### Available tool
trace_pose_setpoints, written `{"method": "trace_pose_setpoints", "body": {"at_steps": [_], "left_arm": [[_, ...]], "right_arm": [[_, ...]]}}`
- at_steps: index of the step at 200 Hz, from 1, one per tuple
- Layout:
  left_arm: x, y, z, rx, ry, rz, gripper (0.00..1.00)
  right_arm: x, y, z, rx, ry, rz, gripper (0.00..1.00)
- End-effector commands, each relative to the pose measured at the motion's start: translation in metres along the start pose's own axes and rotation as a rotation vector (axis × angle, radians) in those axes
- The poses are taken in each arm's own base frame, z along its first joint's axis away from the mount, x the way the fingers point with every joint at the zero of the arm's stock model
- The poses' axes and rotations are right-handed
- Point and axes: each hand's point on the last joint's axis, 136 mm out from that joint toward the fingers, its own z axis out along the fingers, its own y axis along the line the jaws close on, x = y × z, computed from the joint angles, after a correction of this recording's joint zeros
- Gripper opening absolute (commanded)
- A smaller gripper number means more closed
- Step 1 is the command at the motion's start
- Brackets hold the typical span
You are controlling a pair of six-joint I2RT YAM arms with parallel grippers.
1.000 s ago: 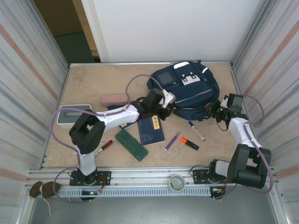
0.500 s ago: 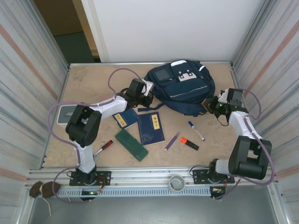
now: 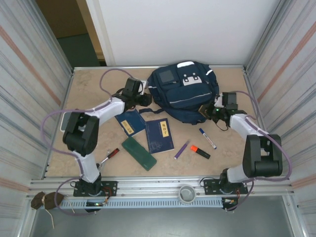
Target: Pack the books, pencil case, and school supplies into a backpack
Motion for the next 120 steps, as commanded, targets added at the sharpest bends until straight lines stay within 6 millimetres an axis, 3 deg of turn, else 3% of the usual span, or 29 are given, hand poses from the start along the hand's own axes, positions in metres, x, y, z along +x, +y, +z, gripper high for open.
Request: {"method": "trace_pose_setpoints", "body": {"at_steps": [1, 28, 43, 59, 87, 120], "left_arm": [[-0.029, -0.038, -0.040, 0.152, -0.125, 0.035, 0.55], [-0.020, -0.061, -0.045, 0.203, -0.114, 0.174, 0.64], [-0.013, -0.076, -0.043, 0.201, -0.098, 0.267, 0.69], [-0.007, -0.093, -0.039, 0.197, -0.076, 0.359, 0.74], [-0.001, -0.111, -0.024, 0.197, -0.039, 0.475, 0.81], [0.002, -0.123, 0.002, 0.194, 0.025, 0.607, 0.85]], "right_arm": [[0.008, 0.039, 0.018, -0.076, 0.042, -0.067, 0.21], [0.011, 0.017, -0.001, 0.033, 0.013, -0.126, 0.47], [0.002, 0.006, -0.016, 0.098, -0.040, -0.160, 0.54], [-0.005, 0.005, -0.019, 0.122, -0.079, -0.187, 0.57], [-0.009, 0.010, 0.004, 0.105, -0.048, -0.209, 0.55], [-0.005, -0.025, 0.025, 0.201, 0.009, -0.209, 0.36]]}}
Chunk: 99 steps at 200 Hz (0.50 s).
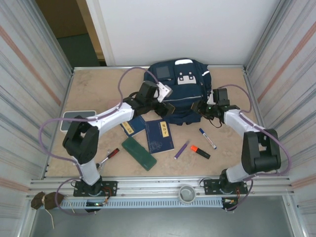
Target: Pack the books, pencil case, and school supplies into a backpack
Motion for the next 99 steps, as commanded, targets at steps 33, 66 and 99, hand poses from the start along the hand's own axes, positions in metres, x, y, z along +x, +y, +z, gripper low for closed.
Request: {"method": "trace_pose_setpoints", "body": {"at_steps": [33, 66, 99], "left_arm": [[0.001, 0.006, 0.047, 0.021, 0.129, 0.218, 0.88], [0.007, -0.002, 0.085, 0.087, 0.181, 0.317, 0.90], [0.005, 0.003, 0.114, 0.089, 0.230, 0.382, 0.90]], "right_arm": [[0.022, -0.051, 0.028, 0.119, 0.097, 0.003, 0.20], [0.035, -0.072, 0.032, 0.169, 0.122, 0.013, 0.14], [0.041, -0.082, 0.035, 0.175, 0.145, 0.036, 0.11]]}}
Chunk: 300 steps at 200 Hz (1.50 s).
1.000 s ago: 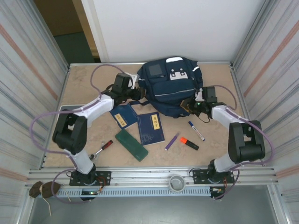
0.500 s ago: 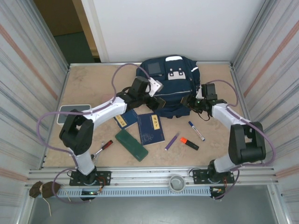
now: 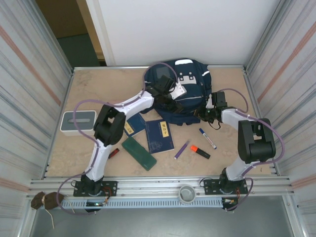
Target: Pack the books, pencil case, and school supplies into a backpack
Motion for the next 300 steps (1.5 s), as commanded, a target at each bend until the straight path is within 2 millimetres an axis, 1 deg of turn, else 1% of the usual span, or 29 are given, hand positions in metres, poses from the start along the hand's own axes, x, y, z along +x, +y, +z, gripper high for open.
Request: {"method": "trace_pose_setpoints", "body": {"at_steps": [1, 11, 38, 46, 51, 59, 72, 76, 84, 97, 115, 121, 128, 141, 159, 183, 204, 216, 229, 240, 246, 262, 267, 273, 283, 291, 300], "left_arm": [[-0.001, -0.006, 0.010, 0.040, 0.052, 0.099, 0.90], [0.000, -0.004, 0.016, 0.042, 0.062, 0.113, 0.90], [0.007, -0.010, 0.031, 0.077, 0.085, 0.157, 0.88], [0.010, -0.013, 0.034, 0.085, 0.092, 0.172, 0.86], [0.012, -0.012, 0.037, 0.082, 0.098, 0.177, 0.83], [0.013, -0.009, 0.038, 0.067, 0.107, 0.178, 0.75], [0.011, -0.004, 0.037, 0.045, 0.111, 0.164, 0.59], [0.007, -0.002, 0.035, 0.042, 0.102, 0.154, 0.54], [-0.003, -0.005, 0.029, 0.061, 0.074, 0.136, 0.44], [-0.024, -0.012, 0.013, 0.105, 0.006, 0.111, 0.29], [-0.050, -0.012, -0.014, 0.148, -0.088, 0.072, 0.08], [-0.057, -0.009, -0.023, 0.158, -0.118, 0.054, 0.03], [-0.065, -0.005, -0.036, 0.175, -0.159, 0.031, 0.00], [-0.080, 0.003, -0.059, 0.213, -0.239, -0.012, 0.00], [-0.097, 0.017, -0.088, 0.246, -0.334, -0.053, 0.00], [-0.108, 0.034, -0.113, 0.289, -0.412, -0.104, 0.00], [-0.116, 0.048, -0.135, 0.346, -0.478, -0.189, 0.00], [-0.118, 0.053, -0.145, 0.390, -0.506, -0.238, 0.00], [-0.114, 0.057, -0.145, 0.409, -0.507, -0.286, 0.00], [-0.108, 0.058, -0.140, 0.409, -0.496, -0.313, 0.00], [-0.103, 0.059, -0.134, 0.398, -0.480, -0.325, 0.00], [-0.085, 0.063, -0.114, 0.361, -0.419, -0.371, 0.08], [-0.078, 0.066, -0.108, 0.341, -0.395, -0.391, 0.11], [-0.071, 0.070, -0.100, 0.314, -0.367, -0.420, 0.18], [-0.061, 0.077, -0.092, 0.263, -0.326, -0.470, 0.28], [-0.056, 0.083, -0.091, 0.221, -0.298, -0.513, 0.36], [-0.050, 0.087, -0.096, 0.177, -0.280, -0.560, 0.42]], "right_arm": [[0.028, -0.045, 0.009, 0.130, 0.088, 0.042, 0.11], [0.028, -0.045, 0.008, 0.129, 0.088, 0.042, 0.11], [0.025, -0.043, 0.007, 0.126, 0.089, 0.041, 0.11], [0.025, -0.042, 0.006, 0.122, 0.088, 0.040, 0.12], [0.024, -0.041, 0.006, 0.119, 0.088, 0.040, 0.12], [0.024, -0.040, 0.006, 0.115, 0.090, 0.038, 0.13], [0.022, -0.037, 0.004, 0.105, 0.091, 0.034, 0.15], [0.021, -0.035, 0.003, 0.102, 0.089, 0.029, 0.16], [0.019, -0.033, 0.001, 0.099, 0.085, 0.022, 0.19], [0.014, -0.027, -0.006, 0.090, 0.068, 0.007, 0.25], [0.006, -0.018, -0.020, 0.088, 0.019, -0.026, 0.36], [0.004, -0.017, -0.025, 0.095, 0.002, -0.041, 0.39], [0.004, -0.015, -0.030, 0.107, -0.017, -0.065, 0.42], [0.005, -0.011, -0.039, 0.150, -0.053, -0.123, 0.48], [0.008, -0.001, -0.051, 0.194, -0.112, -0.207, 0.53], [0.009, 0.010, -0.063, 0.197, -0.169, -0.255, 0.58], [0.009, 0.014, -0.071, 0.188, -0.191, -0.276, 0.60], [0.010, 0.019, -0.074, 0.173, -0.198, -0.295, 0.60], [0.015, 0.027, -0.074, 0.138, -0.185, -0.317, 0.61], [0.023, 0.036, -0.072, 0.086, -0.154, -0.341, 0.62], [0.029, 0.042, -0.069, 0.054, -0.132, -0.352, 0.62], [0.046, 0.057, -0.061, -0.003, -0.079, -0.379, 0.64], [0.052, 0.060, -0.058, -0.011, -0.066, -0.391, 0.64], [0.057, 0.063, -0.055, -0.012, -0.055, -0.403, 0.64], [0.067, 0.068, -0.051, -0.013, -0.038, -0.427, 0.64], [0.075, 0.073, -0.049, -0.017, -0.026, -0.439, 0.65], [0.085, 0.081, -0.046, -0.037, -0.011, -0.456, 0.65]]}}
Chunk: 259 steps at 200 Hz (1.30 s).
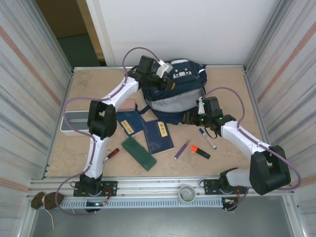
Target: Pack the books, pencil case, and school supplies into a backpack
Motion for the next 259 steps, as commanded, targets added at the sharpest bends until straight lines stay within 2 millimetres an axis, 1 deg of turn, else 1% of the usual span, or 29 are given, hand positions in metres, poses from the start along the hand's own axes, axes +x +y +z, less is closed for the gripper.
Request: {"method": "trace_pose_setpoints", "body": {"at_steps": [1, 13, 17, 28, 34, 47, 69, 71, 77, 86, 92, 103, 118, 129, 142, 150, 176, 196, 211, 246, 259], "left_arm": [[-0.017, 0.009, -0.029, -0.153, -0.040, -0.091, 0.43], [-0.010, 0.011, -0.044, -0.223, -0.060, -0.165, 0.50], [-0.009, 0.008, -0.055, -0.249, -0.076, -0.189, 0.52], [0.010, 0.007, -0.072, -0.309, -0.099, -0.266, 0.56], [0.027, 0.007, -0.079, -0.338, -0.102, -0.313, 0.58], [0.062, 0.001, -0.095, -0.382, -0.109, -0.390, 0.60], [0.142, -0.008, -0.118, -0.459, -0.050, -0.533, 0.62], [0.147, -0.009, -0.119, -0.460, -0.048, -0.544, 0.62], [0.170, -0.013, -0.121, -0.463, -0.021, -0.582, 0.62], [0.197, -0.022, -0.122, -0.441, 0.022, -0.634, 0.62], [0.211, -0.029, -0.120, -0.418, 0.048, -0.664, 0.62], [0.229, -0.042, -0.116, -0.369, 0.093, -0.692, 0.61], [0.242, -0.055, -0.109, -0.345, 0.146, -0.690, 0.61], [0.244, -0.061, -0.103, -0.330, 0.165, -0.683, 0.60], [0.245, -0.063, -0.098, -0.324, 0.174, -0.683, 0.59], [0.247, -0.063, -0.095, -0.326, 0.182, -0.682, 0.59], [0.261, -0.054, -0.092, -0.378, 0.223, -0.699, 0.59], [0.268, -0.047, -0.096, -0.452, 0.247, -0.680, 0.60], [0.268, -0.045, -0.094, -0.454, 0.246, -0.674, 0.61], [0.258, -0.045, -0.075, -0.391, 0.247, -0.673, 0.60], [0.258, -0.044, -0.069, -0.377, 0.251, -0.679, 0.60]], "right_arm": [[0.022, 0.024, 0.007, -0.052, 0.054, -0.056, 0.65], [0.029, 0.039, 0.010, -0.071, 0.072, -0.078, 0.65], [0.031, 0.043, 0.011, -0.074, 0.080, -0.081, 0.65], [0.036, 0.052, 0.016, -0.073, 0.112, -0.067, 0.65], [0.040, 0.057, 0.020, -0.078, 0.135, -0.057, 0.66], [0.047, 0.068, 0.030, -0.082, 0.175, -0.038, 0.66], [0.053, 0.077, 0.046, -0.092, 0.227, 0.022, 0.67], [0.053, 0.078, 0.047, -0.094, 0.231, 0.028, 0.67], [0.054, 0.079, 0.052, -0.099, 0.240, 0.039, 0.67], [0.056, 0.079, 0.059, -0.100, 0.254, 0.051, 0.67], [0.058, 0.079, 0.064, -0.096, 0.265, 0.058, 0.66], [0.062, 0.080, 0.071, -0.101, 0.289, 0.065, 0.66], [0.069, 0.083, 0.079, -0.116, 0.314, 0.079, 0.64], [0.072, 0.085, 0.084, -0.130, 0.326, 0.088, 0.61], [0.075, 0.087, 0.089, -0.133, 0.334, 0.092, 0.58], [0.077, 0.088, 0.091, -0.132, 0.338, 0.094, 0.56], [0.083, 0.084, 0.095, -0.115, 0.343, 0.100, 0.52], [0.085, 0.080, 0.096, -0.100, 0.342, 0.101, 0.50], [0.086, 0.079, 0.097, -0.094, 0.344, 0.100, 0.48], [0.088, 0.076, 0.099, -0.083, 0.347, 0.101, 0.43], [0.089, 0.075, 0.100, -0.078, 0.349, 0.106, 0.42]]}}
